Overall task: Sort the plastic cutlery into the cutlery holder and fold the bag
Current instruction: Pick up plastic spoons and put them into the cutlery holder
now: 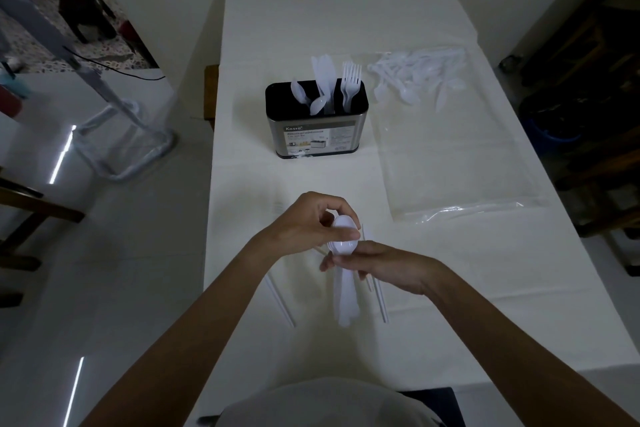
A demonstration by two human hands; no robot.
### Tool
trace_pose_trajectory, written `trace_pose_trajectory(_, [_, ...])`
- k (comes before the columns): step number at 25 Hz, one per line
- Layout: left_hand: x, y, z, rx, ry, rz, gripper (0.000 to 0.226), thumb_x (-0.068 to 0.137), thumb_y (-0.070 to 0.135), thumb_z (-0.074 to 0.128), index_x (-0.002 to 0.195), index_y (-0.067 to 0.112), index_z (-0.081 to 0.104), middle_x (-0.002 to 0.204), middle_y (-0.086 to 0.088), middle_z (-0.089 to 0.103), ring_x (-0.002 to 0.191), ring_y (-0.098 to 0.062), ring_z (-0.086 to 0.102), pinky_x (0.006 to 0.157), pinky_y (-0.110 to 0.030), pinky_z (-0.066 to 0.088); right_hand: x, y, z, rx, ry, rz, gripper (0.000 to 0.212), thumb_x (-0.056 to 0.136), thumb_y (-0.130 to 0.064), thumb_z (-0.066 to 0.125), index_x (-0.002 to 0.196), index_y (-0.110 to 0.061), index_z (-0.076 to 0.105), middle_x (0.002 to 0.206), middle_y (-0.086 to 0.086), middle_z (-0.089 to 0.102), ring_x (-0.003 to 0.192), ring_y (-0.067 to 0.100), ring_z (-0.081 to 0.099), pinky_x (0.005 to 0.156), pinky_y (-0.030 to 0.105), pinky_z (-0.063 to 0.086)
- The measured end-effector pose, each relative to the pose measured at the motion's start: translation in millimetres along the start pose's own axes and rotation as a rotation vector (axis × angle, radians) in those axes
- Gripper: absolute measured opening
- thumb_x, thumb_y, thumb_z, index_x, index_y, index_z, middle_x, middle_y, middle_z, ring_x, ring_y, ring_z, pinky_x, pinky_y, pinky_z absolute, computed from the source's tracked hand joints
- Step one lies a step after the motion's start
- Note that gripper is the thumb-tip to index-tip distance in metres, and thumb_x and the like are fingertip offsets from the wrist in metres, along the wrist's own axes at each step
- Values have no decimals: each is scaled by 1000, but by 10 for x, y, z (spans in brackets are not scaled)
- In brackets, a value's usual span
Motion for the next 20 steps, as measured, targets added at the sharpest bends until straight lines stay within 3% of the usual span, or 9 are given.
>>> trace_pose_trajectory(2, [16, -11, -3, -20, -7, -22, 7, 80, 7, 72, 85, 6, 68, 65, 18, 67, 56, 1, 58, 49, -11, 42, 12, 25, -46, 9, 44, 7, 16, 98, -28, 46, 101, -25, 62, 94, -11, 58, 76, 6, 47, 66, 17, 34])
trace_pose_trajectory(4, [33, -42, -27, -59, -10, -48, 8, 80, 8, 72, 87, 6, 69, 66, 14, 68, 58, -2, 60, 47, -14, 43, 40, 6, -20, 124, 37, -22, 13, 98, -24, 47, 97, -22, 59, 82, -9, 55, 61, 5, 37, 54, 15, 31])
trace_pose_trajectory(8, [59, -112, -112, -92, 32, -76, 12, 79, 12, 73, 91, 10, 71, 78, 8, 72, 64, -6, 64, 50, -14, 45, 106, -50, -32, 124, 56, -71, 16, 99, -20, 45, 88, -16, 56, 79, 0, 52, 57, 8, 34, 49, 13, 32])
trace_pose_trajectory(11, [95, -120, -168, -72, 39, -54, 21, 78, 17, 74, 99, 19, 72, 94, 0, 75, 76, -36, 64, 57, -24, 51, 142, -45, -92, 83, 66, -79, 16, 99, -22, 44, 88, -15, 53, 81, 7, 46, 59, 10, 33, 49, 14, 32])
trace_pose_trajectory(13, [128, -114, -270, -63, 85, -33, 24, 80, 21, 73, 103, 23, 71, 97, 2, 75, 75, -41, 62, 68, -35, 54, 152, -63, -151, 72, 79, -86, 15, 99, -22, 45, 92, -11, 52, 78, 7, 43, 58, 10, 32, 49, 14, 32])
trace_pose_trajectory(15, [130, -104, -578, -80, 310, 6, 21, 82, 23, 70, 103, 24, 70, 98, 4, 74, 73, -23, 62, 74, -32, 54, 157, -128, -286, 86, 125, -100, 14, 99, -23, 45, 95, -11, 51, 77, 8, 39, 58, 10, 32, 49, 13, 32])
trace_pose_trajectory(18, [-58, -89, -1250, -61, 837, 55, 15, 90, 20, 60, 103, 19, 67, 102, 7, 67, 83, -2, 57, 67, -7, 44, 158, -398, -685, 54, 238, -157, 21, 99, -27, 45, 94, -9, 55, 79, 6, 45, 66, 13, 38, 53, 15, 32])
trace_pose_trajectory(20, [-86, -198, -1562, -103, 997, 24, 21, 94, 17, 53, 112, 14, 62, 111, 7, 60, 90, 2, 53, 67, -1, 40, 167, -720, -963, 20, 297, -226, 23, 99, -26, 45, 91, -10, 58, 74, -1, 50, 63, 11, 38, 52, 15, 32])
Point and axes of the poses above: each hand's wrist, its own x-axis towards the middle knuckle, its own z-axis out of the palm, y = z × x, the point moved 10 cm from there along x, towards the middle knuckle
